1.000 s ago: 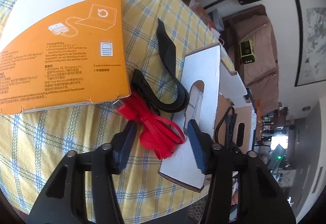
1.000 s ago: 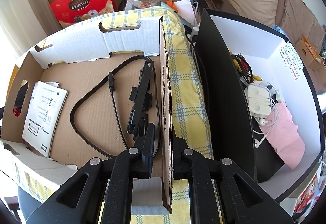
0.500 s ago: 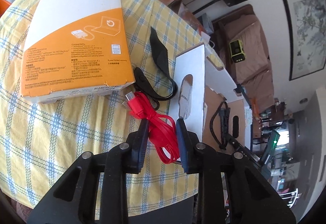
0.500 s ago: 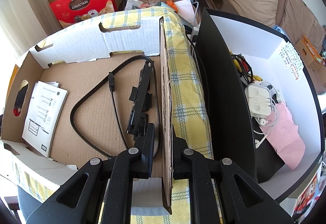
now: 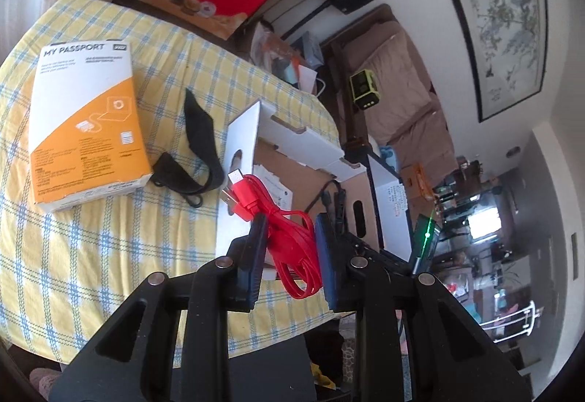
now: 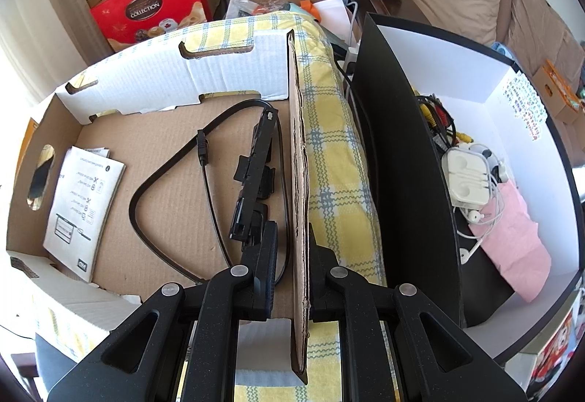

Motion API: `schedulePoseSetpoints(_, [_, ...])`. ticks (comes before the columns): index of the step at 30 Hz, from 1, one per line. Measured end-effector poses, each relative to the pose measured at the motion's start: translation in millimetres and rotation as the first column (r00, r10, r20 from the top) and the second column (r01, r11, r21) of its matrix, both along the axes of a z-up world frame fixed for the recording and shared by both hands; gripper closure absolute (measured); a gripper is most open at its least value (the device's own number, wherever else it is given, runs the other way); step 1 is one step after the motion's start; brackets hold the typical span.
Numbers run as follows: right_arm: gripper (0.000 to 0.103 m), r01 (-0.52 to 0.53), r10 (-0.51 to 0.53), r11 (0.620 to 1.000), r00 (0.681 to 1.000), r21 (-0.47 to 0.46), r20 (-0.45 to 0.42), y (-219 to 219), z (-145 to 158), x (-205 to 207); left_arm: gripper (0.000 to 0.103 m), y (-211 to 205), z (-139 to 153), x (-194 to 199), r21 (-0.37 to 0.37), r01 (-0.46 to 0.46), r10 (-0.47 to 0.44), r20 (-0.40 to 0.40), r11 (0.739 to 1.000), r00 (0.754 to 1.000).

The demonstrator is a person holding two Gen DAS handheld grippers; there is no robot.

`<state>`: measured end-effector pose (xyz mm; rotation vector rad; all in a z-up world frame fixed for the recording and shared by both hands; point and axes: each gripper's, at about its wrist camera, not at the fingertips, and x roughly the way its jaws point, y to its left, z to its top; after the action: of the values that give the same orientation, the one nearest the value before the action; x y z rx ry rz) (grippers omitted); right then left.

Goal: Organize objects
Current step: 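Carry the red cable into the box onto the papers and release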

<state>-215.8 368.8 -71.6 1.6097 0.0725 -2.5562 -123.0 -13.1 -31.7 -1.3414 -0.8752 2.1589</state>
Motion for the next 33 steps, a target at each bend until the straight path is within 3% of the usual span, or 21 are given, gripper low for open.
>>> schedulePoseSetpoints(6, [0.092, -0.003, 0.003, 1.0, 1.0, -0.019, 0.002, 5, 3, 2, 0.079, 38, 3, -17, -0.009, 0.071, -0.071, 0.014, 0.997, 0.997])
schedulePoseSetpoints(7, [0.092, -0.004, 0.004, 1.0, 1.0, -0.017, 0.002, 5, 3, 2, 0.085, 45, 3, -21, -0.009, 0.078, -0.078, 0.014, 0.997, 0.997])
schedulePoseSetpoints(8, [0.092, -0.005, 0.005, 1.0, 1.0, -0.016, 0.002, 5, 4, 2, 0.099, 53, 3, -25, -0.01, 0.09, -0.09, 0.015, 0.996, 0.996])
schedulePoseSetpoints(13, [0.092, -0.005, 0.005, 1.0, 1.0, -0.016, 0.003, 5, 4, 3, 0.1, 101, -6, -45, -0.002, 0.168, -0.168, 0.057, 0.986, 0.984])
schedulePoseSetpoints(16, [0.092, -0.004, 0.004, 1.0, 1.0, -0.014, 0.006, 5, 4, 3, 0.099, 120, -11, -54, -0.044, 0.201, -0.197, 0.081, 0.979, 0.977])
schedulePoseSetpoints(18, [0.092, -0.007, 0.007, 1.0, 1.0, -0.007, 0.005, 4, 5, 4, 0.099, 130, -9, -54, -0.097, 0.261, -0.251, 0.099, 0.961, 0.963])
schedulePoseSetpoints(20, [0.092, -0.014, 0.014, 1.0, 1.0, -0.001, 0.005, 3, 5, 4, 0.08, 135, -8, -52, -0.163, 0.296, -0.281, 0.105, 0.941, 0.954])
schedulePoseSetpoints(23, [0.092, -0.016, 0.016, 1.0, 1.0, -0.003, 0.002, 4, 4, 5, 0.064, 137, -8, -51, -0.276, 0.313, -0.291, 0.12, 0.909, 0.949])
schedulePoseSetpoints(26, [0.092, -0.011, 0.011, 1.0, 1.0, -0.012, -0.003, 5, 4, 5, 0.057, 138, -18, -53, -0.359, 0.335, -0.297, 0.159, 0.871, 0.942])
schedulePoseSetpoints(30, [0.091, -0.012, 0.012, 1.0, 1.0, -0.016, -0.002, 5, 4, 5, 0.056, 142, -32, -54, -0.418, 0.375, -0.315, 0.208, 0.827, 0.926])
schedulePoseSetpoints(33, [0.091, -0.014, 0.014, 1.0, 1.0, -0.015, -0.002, 5, 4, 5, 0.054, 146, -38, -53, -0.43, 0.392, -0.323, 0.226, 0.814, 0.919])
